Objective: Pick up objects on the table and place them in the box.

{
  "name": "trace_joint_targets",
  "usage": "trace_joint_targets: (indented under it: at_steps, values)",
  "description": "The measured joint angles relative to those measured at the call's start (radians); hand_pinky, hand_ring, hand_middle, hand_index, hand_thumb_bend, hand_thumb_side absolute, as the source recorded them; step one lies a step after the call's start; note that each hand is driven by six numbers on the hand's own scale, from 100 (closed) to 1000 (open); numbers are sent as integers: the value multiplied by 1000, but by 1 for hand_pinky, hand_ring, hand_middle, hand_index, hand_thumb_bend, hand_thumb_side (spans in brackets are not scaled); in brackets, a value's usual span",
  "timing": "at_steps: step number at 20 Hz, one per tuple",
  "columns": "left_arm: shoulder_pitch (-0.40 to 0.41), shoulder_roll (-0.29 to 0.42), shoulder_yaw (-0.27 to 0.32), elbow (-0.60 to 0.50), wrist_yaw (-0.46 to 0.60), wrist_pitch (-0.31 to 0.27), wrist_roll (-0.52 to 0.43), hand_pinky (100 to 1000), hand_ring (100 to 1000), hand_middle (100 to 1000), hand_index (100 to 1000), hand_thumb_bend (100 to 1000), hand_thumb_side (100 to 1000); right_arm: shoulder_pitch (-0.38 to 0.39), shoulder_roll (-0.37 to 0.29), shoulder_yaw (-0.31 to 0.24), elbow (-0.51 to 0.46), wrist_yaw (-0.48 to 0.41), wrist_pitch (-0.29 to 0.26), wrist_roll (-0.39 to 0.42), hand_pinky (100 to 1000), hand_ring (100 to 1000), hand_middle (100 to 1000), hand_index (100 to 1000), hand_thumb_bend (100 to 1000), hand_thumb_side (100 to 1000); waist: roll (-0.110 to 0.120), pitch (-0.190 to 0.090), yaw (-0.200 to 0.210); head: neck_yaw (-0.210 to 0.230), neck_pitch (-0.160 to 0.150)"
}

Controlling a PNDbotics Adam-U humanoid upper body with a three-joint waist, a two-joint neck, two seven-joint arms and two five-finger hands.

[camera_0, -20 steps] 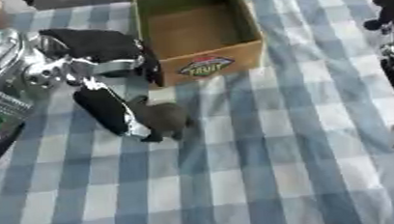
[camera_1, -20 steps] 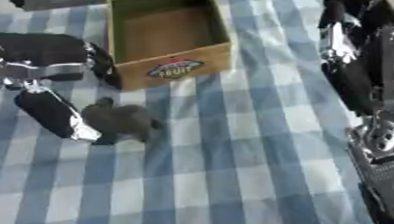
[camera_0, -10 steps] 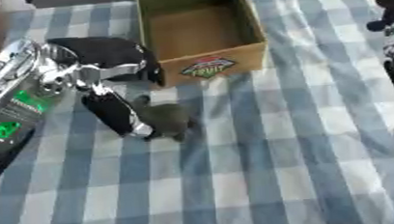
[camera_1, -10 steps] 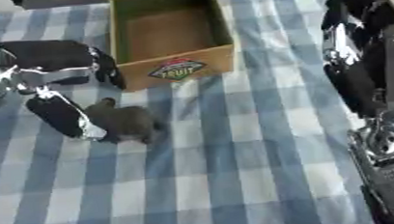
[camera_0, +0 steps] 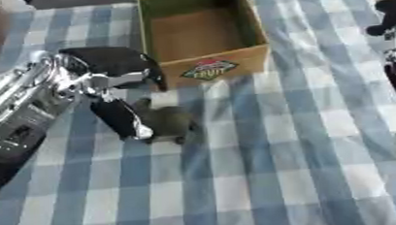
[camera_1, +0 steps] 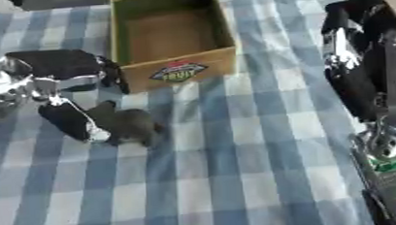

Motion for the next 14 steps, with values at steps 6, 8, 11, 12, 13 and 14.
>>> trace_joint_targets:
  at_steps: [6,8,11,12,13,14]
  values:
    - [0,-11,-6,12,22,2,-3,840,777,788,808,469,485,0,0,0,0,-1,1,1,648,804,654,839,123,610,0,0,0,0,-1]
    - [0,-12,-6,13,29,5,-5,839,777,786,806,472,483,0,0,0,0,-2,2,2,648,804,654,839,122,610,1,2,0,0,-2]
    - [0,-16,-12,25,31,7,-7,838,777,781,802,473,478,0,0,0,0,-2,3,2,648,803,654,840,120,609,1,3,0,0,-5]
    - [0,-20,-15,30,30,7,-7,837,776,777,799,470,470,0,0,0,0,-2,3,2,648,803,654,840,120,609,1,3,0,0,-5]
    - [0,-21,-19,35,28,6,-8,837,776,775,797,466,464,0,0,0,0,-3,3,2,648,803,654,840,120,608,1,3,0,0,-5]
    - [0,-21,-22,40,27,5,-9,836,776,774,796,461,458,0,0,0,0,-3,3,2,648,803,654,840,120,608,1,3,0,0,-6]
